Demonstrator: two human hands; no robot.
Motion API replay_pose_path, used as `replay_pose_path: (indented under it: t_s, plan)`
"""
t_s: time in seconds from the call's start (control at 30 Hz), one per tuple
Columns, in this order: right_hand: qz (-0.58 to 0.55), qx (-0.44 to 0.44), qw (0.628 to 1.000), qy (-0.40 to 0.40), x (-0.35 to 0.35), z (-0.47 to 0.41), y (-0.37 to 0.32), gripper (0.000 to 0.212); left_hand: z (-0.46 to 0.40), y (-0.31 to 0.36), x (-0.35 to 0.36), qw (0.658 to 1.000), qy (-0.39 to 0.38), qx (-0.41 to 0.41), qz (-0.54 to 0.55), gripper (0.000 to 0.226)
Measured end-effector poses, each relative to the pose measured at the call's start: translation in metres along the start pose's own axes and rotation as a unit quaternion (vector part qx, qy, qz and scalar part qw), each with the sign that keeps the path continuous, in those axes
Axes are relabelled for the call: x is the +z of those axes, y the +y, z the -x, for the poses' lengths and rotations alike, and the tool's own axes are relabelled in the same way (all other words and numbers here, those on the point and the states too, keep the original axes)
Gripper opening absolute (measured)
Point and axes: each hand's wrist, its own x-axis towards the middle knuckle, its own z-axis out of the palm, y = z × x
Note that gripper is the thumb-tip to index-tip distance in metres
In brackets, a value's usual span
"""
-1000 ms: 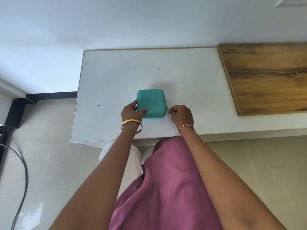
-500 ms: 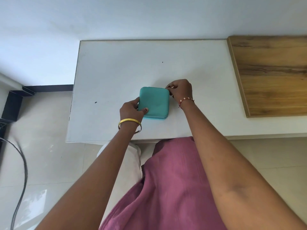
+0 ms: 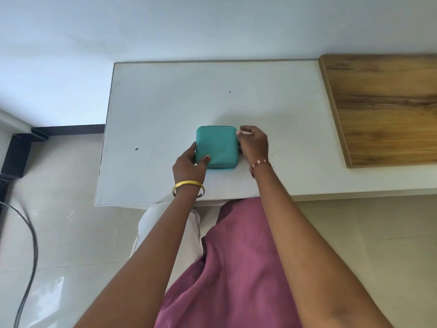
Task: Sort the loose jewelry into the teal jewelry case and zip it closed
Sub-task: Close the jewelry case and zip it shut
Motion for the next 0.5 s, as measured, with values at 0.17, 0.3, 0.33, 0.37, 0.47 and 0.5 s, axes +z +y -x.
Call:
replay_pose_path:
  t_s: [0.17,0.3,0.33,0.37,0.47,0.5]
  plan:
    - [-0.064,0.010,0.997,-0.041,0.000,0.042,0.014,0.036,0.009,-0.008,0.005,0.998,0.020,-0.003,0.052,0.049]
    - [-0.048,-0.017,0.998,-0.042,0.004,0.055,0.021,0.040,0.008,-0.011,-0.004,0.997,0.027,-0.021,0.069,0.042]
    - [-0.038,-0.028,0.998,-0.042,0.006,0.056,0.021,0.040,0.006,-0.011,-0.007,0.997,0.027,-0.024,0.068,0.041]
    - [-0.023,-0.042,0.998,-0.041,0.011,0.057,0.020,0.040,0.004,-0.012,-0.010,0.997,0.030,-0.027,0.065,0.041]
    - [0.033,-0.081,0.995,-0.046,0.027,0.058,0.013,0.038,-0.004,-0.014,-0.022,0.997,0.043,-0.031,0.060,0.041]
    - [0.046,-0.087,0.994,-0.050,0.033,0.058,0.010,0.039,-0.008,-0.015,-0.028,0.996,0.046,-0.036,0.064,0.041]
